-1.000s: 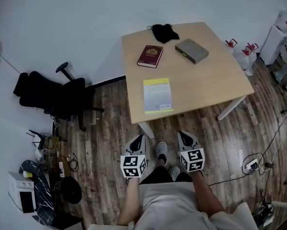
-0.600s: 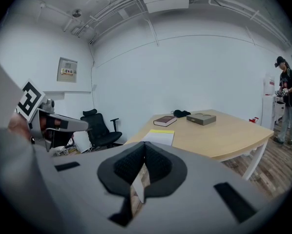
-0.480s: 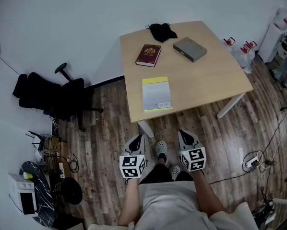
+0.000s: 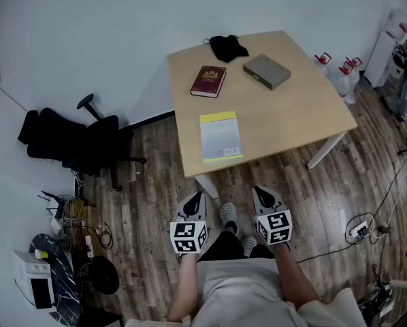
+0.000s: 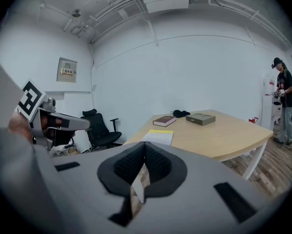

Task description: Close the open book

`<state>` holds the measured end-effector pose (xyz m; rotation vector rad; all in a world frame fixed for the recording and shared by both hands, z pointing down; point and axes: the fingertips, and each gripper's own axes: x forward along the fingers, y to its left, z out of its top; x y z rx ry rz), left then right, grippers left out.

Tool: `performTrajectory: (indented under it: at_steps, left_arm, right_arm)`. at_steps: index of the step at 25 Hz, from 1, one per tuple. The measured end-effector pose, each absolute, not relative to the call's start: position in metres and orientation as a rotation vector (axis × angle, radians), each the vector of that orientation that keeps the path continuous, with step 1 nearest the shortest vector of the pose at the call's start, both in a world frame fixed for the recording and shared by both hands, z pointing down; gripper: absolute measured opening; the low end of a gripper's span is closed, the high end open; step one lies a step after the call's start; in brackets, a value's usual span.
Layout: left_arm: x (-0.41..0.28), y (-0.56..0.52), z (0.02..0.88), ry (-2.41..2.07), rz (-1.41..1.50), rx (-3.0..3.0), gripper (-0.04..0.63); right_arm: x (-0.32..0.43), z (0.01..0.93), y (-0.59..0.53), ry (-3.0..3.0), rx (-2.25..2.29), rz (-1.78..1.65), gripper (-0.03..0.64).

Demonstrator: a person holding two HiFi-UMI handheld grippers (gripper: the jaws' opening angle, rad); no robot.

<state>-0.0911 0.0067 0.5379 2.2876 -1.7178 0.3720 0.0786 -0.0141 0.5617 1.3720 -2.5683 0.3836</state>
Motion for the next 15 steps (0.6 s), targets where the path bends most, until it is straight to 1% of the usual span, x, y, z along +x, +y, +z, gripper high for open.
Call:
performTrajectory:
  at_steps: [15]
  left_arm:
    - [-0.0891,0.0039,0.5425,-1.702,0.369,2.286,0.023]
  right_arm:
    - [0.079,0.5646,-0.0148,-2.56,1.36,0.378,0.008]
